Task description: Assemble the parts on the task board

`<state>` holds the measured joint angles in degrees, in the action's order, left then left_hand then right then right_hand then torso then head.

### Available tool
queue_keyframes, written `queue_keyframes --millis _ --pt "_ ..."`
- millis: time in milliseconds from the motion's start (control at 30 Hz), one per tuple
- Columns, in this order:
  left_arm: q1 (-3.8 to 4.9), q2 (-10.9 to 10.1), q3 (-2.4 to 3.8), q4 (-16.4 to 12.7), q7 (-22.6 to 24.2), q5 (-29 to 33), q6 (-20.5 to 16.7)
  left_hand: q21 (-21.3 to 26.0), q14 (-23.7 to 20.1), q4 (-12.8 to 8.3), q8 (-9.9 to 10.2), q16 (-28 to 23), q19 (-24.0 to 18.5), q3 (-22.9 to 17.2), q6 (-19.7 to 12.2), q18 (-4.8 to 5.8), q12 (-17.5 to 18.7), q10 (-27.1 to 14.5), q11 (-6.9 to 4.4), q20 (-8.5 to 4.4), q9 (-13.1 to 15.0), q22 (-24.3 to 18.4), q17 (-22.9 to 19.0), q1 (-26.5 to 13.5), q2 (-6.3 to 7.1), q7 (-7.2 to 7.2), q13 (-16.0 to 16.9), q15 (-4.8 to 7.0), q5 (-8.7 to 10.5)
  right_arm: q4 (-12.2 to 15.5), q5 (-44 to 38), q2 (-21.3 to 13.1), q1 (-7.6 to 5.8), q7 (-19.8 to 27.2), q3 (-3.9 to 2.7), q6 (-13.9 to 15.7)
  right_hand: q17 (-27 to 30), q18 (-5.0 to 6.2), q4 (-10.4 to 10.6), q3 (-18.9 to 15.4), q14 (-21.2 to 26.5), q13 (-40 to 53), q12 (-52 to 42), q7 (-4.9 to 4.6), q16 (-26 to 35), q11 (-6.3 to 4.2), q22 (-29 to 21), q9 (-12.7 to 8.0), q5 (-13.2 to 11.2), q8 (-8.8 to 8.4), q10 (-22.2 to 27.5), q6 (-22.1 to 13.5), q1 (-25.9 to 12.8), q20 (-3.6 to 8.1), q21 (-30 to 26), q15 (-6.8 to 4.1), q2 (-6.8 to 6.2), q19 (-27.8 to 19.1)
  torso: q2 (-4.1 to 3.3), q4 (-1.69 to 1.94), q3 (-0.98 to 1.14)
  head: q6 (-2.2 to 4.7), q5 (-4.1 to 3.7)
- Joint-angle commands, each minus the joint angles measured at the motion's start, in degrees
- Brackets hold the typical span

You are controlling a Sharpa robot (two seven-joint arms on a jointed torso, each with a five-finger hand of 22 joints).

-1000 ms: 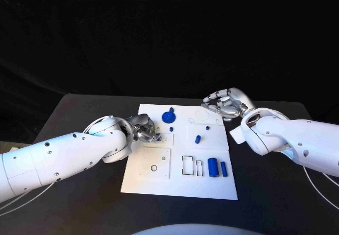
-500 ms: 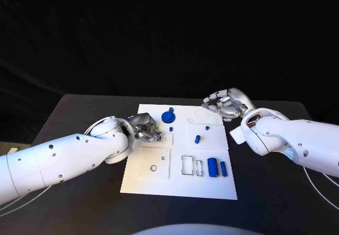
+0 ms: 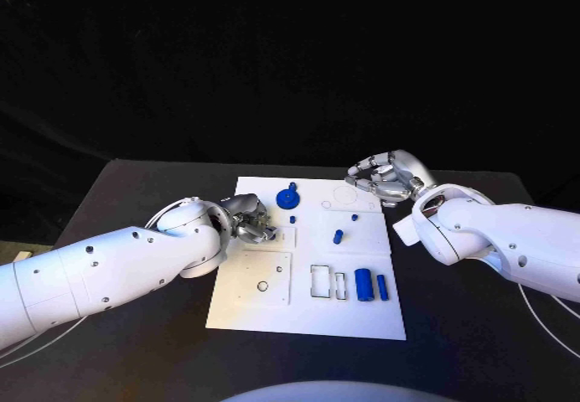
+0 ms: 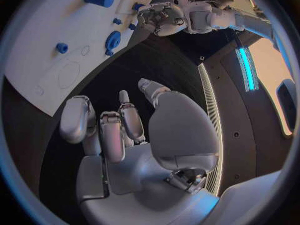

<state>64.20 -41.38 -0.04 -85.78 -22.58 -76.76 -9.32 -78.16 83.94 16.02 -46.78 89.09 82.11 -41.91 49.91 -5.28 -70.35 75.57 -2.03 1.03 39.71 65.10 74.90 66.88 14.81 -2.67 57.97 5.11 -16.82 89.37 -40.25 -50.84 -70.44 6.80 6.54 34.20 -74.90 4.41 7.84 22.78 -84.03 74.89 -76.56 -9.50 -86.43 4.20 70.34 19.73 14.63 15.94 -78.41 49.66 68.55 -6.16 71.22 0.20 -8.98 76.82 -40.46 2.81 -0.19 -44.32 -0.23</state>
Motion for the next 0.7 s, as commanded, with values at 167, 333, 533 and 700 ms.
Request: queue_keyframes --millis 167,333,533,700 --pt "0.02 0.6 0.08 0.5 -1.2 -0.5 2.6 -0.4 5.7 -12.8 -0.3 0.3 0.1 -12.7 0.1 0.53 -0.1 0.5 -0.04 -0.25 0.1 0.0 13.7 0.1 -0.28 0.38 0.0 0.35 -0.18 0.0 -0.2 0.1 0.07 0.5 0.00 -0.8 -2.9 0.89 0.3 0.1 -3.2 0.0 0.4 0.33 0.3 0.11 -0.1 0.1 0.2 0.22 0.3 -0.1 -0.4 -0.05 -0.3 -0.07 0.15 -0.4 0.07 0.04 0.00 -0.01 0.08" --pt "0.02 1.1 0.09 1.0 -1.6 -0.6 2.6 -0.4 5.7 -12.8 -0.2 0.3 0.1 -12.7 0.1 0.55 -0.1 0.5 -0.05 -0.26 0.1 0.1 13.7 0.1 -0.25 0.38 0.0 0.37 -0.13 0.0 -0.1 0.1 0.08 0.6 0.01 -0.8 -2.9 0.89 0.3 0.1 -3.2 0.0 0.4 0.33 0.3 0.11 -0.1 0.1 0.2 0.22 0.3 -0.1 -0.4 -0.05 -0.3 -0.07 0.15 -0.4 0.00 -0.05 -0.01 -0.01 0.06" --pt "0.02 1.2 0.09 1.2 -1.9 -0.7 2.6 -0.4 5.7 -12.8 -0.2 0.3 0.1 -12.7 0.1 0.55 -0.1 0.5 -0.05 -0.26 0.1 0.1 13.7 0.1 -0.25 0.38 0.0 0.37 -0.13 0.0 -0.1 0.1 0.09 0.6 0.01 -0.8 -2.9 0.89 0.3 0.1 -3.2 0.0 0.4 0.33 0.3 0.11 -0.1 0.1 0.2 0.22 0.3 -0.1 -0.4 -0.05 -0.3 -0.07 0.15 -0.4 0.02 -0.01 0.01 -0.07 -0.05" --pt "0.02 1.2 0.09 1.3 -2.4 -0.9 3.5 -0.4 5.7 -12.8 -0.2 0.3 0.1 -12.7 0.1 0.55 -0.1 0.5 -0.05 -0.26 0.1 0.1 13.7 0.1 -0.25 0.38 0.0 0.37 -0.13 0.0 -0.1 0.1 0.09 0.6 0.01 -0.8 -2.9 0.89 0.3 0.1 -3.2 0.0 0.4 0.33 0.3 0.11 -0.1 0.1 0.2 0.22 0.3 -0.1 -0.4 -0.05 -0.3 -0.07 0.15 -0.4 0.02 0.01 0.00 -0.15 -0.08"
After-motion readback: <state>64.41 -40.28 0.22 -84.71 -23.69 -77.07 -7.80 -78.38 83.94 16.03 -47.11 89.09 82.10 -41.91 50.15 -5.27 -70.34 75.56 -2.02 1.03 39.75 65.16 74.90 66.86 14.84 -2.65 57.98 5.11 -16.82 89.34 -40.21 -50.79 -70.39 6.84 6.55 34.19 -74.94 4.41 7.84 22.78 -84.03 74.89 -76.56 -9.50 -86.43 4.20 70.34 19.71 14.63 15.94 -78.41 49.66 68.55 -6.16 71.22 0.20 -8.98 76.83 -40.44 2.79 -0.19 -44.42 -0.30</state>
